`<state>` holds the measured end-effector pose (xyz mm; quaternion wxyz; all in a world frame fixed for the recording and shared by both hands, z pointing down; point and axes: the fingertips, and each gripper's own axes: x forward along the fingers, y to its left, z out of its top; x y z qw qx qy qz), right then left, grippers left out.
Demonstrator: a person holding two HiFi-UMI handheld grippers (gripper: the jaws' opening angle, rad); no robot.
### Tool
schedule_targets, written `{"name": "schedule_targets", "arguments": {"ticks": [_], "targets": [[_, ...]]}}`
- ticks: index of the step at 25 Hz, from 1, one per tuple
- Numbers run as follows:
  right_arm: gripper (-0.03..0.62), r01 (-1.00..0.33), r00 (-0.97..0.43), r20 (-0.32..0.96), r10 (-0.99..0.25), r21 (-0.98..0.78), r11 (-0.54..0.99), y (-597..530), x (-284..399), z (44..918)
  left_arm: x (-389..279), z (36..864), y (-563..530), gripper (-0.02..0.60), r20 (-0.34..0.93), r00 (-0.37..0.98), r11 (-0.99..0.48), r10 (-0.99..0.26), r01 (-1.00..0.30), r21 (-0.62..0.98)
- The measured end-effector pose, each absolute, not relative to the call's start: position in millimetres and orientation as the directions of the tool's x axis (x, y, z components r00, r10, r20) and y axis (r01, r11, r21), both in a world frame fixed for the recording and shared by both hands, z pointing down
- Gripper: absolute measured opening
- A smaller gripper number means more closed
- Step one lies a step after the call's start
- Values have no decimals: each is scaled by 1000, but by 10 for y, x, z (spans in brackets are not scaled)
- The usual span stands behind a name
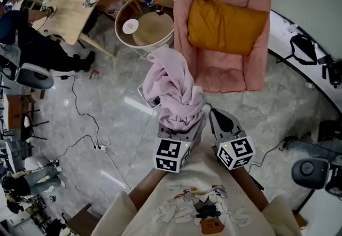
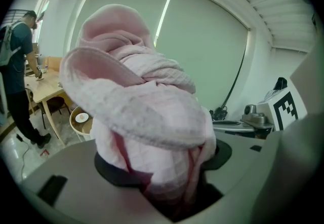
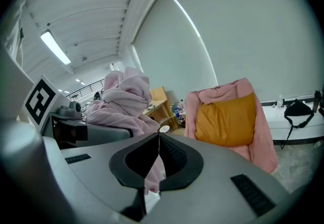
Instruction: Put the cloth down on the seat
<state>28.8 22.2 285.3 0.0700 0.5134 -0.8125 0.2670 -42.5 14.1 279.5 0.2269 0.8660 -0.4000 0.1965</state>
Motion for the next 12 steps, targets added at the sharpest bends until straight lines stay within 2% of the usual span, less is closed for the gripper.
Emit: {"name": "schedule_targets", "arguments": {"ticks": [12], "targets": [[18,-869,-460,380,-803,-380,318,-349,896,2876,162,2760,-372,308,541,595,-597,-595,-777,198]]}}
